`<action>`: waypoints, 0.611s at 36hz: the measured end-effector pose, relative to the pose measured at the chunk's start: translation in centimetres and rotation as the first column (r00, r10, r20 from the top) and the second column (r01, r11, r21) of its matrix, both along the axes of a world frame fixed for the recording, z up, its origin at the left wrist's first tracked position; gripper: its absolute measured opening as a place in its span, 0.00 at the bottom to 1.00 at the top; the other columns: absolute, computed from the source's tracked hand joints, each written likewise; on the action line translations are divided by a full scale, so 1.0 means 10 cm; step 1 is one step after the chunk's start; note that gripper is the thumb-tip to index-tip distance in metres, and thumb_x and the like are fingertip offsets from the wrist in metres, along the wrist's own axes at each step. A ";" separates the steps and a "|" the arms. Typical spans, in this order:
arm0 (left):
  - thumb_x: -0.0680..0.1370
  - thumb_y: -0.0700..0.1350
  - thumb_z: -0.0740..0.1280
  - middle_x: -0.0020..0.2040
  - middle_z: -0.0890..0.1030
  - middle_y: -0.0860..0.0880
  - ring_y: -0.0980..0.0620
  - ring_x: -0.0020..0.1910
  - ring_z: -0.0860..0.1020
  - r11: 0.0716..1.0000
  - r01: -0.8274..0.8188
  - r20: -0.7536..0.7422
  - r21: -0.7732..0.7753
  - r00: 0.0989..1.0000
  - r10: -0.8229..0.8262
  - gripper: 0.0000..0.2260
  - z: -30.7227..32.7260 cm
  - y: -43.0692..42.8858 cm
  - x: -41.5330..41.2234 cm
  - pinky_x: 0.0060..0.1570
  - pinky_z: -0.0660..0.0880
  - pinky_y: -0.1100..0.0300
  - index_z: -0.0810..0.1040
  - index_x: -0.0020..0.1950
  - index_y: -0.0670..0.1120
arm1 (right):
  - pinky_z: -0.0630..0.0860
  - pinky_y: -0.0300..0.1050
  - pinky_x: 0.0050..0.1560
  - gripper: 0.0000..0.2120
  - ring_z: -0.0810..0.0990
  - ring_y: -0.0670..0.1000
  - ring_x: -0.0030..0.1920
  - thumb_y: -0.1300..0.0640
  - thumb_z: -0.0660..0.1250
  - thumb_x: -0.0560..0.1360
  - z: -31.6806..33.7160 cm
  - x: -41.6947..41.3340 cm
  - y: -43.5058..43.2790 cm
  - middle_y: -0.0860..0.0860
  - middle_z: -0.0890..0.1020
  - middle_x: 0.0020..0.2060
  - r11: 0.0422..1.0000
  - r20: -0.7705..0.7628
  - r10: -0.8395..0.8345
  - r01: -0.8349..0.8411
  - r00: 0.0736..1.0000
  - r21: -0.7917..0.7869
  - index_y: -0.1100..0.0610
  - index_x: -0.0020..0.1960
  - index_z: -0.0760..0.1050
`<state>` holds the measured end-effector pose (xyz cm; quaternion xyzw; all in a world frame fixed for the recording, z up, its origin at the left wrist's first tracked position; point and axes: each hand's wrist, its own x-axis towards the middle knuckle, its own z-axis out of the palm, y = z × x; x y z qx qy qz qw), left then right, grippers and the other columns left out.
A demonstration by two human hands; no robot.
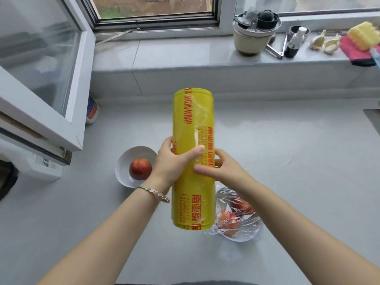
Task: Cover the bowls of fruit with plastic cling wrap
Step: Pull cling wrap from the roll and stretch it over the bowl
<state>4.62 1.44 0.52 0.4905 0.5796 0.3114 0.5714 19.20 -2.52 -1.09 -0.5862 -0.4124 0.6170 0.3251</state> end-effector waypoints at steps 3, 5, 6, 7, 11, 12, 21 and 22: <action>0.62 0.53 0.76 0.56 0.80 0.50 0.52 0.51 0.81 0.995 0.092 0.007 0.048 0.996 -0.093 0.34 0.03 0.08 0.11 0.49 0.80 0.54 0.69 0.65 0.49 | 0.79 0.39 0.43 0.35 0.83 0.48 0.48 0.50 0.78 0.56 0.00 0.10 0.14 0.51 0.82 0.51 0.999 -0.012 -0.035 0.035 0.999 0.004 0.54 0.60 0.71; 0.63 0.56 0.75 0.57 0.80 0.52 0.53 0.53 0.80 0.987 0.149 0.024 0.063 0.988 -0.151 0.34 0.02 0.15 0.15 0.51 0.79 0.54 0.68 0.66 0.52 | 0.78 0.40 0.43 0.35 0.83 0.48 0.48 0.52 0.77 0.55 -0.01 0.18 0.21 0.52 0.82 0.51 0.997 -0.017 -0.067 0.068 0.998 0.021 0.54 0.60 0.72; 0.63 0.59 0.73 0.59 0.79 0.52 0.54 0.55 0.80 0.982 0.178 0.032 0.060 0.983 -0.180 0.33 0.02 0.18 0.16 0.52 0.78 0.54 0.68 0.66 0.54 | 0.78 0.40 0.43 0.36 0.82 0.48 0.49 0.54 0.79 0.54 -0.03 0.22 0.24 0.52 0.82 0.51 0.995 -0.009 -0.090 0.090 0.996 0.033 0.55 0.60 0.72; 0.64 0.60 0.72 0.61 0.78 0.52 0.54 0.57 0.78 0.979 0.196 0.025 0.055 0.980 -0.198 0.33 -0.01 0.20 0.16 0.54 0.77 0.54 0.68 0.66 0.54 | 0.78 0.41 0.44 0.37 0.82 0.48 0.49 0.56 0.81 0.54 -0.04 0.27 0.27 0.52 0.81 0.51 0.992 0.003 -0.114 0.114 0.993 0.046 0.56 0.60 0.71; 0.76 0.54 0.66 0.69 0.70 0.51 0.56 0.65 0.70 0.987 0.159 -0.149 0.025 0.977 -0.154 0.26 -0.20 0.21 0.07 0.64 0.67 0.58 0.66 0.71 0.49 | 0.78 0.40 0.45 0.31 0.81 0.47 0.47 0.61 0.79 0.59 -0.11 0.45 0.42 0.51 0.79 0.51 0.972 0.080 -0.212 0.202 0.974 0.120 0.56 0.58 0.69; 0.77 0.50 0.65 0.68 0.71 0.51 0.57 0.62 0.71 0.989 0.144 -0.186 0.017 0.973 -0.139 0.22 -0.27 0.17 0.03 0.62 0.67 0.62 0.67 0.70 0.46 | 0.78 0.38 0.43 0.31 0.80 0.46 0.47 0.61 0.79 0.60 -0.13 0.50 0.46 0.50 0.79 0.50 0.964 0.095 -0.237 0.222 0.967 0.147 0.55 0.58 0.68; 0.77 0.43 0.65 0.51 0.79 0.49 0.57 0.49 0.76 0.977 0.153 -0.342 -0.147 0.919 -0.195 0.11 -0.69 -0.11 -0.17 0.42 0.69 0.75 0.76 0.59 0.44 | 0.75 0.44 0.54 0.44 0.74 0.44 0.53 0.59 0.81 0.57 -0.44 0.79 0.97 0.42 0.74 0.51 0.847 0.237 -0.481 0.378 0.844 0.374 0.53 0.66 0.60; 0.77 0.43 0.65 0.50 0.79 0.50 0.58 0.48 0.76 0.976 0.161 -0.340 -0.145 0.919 -0.202 0.10 -0.70 -0.12 -0.17 0.41 0.69 0.78 0.76 0.58 0.44 | 0.75 0.45 0.55 0.45 0.73 0.45 0.55 0.59 0.81 0.57 -0.49 0.80 0.98 0.43 0.73 0.53 0.844 0.243 -0.484 0.377 0.840 0.381 0.52 0.66 0.60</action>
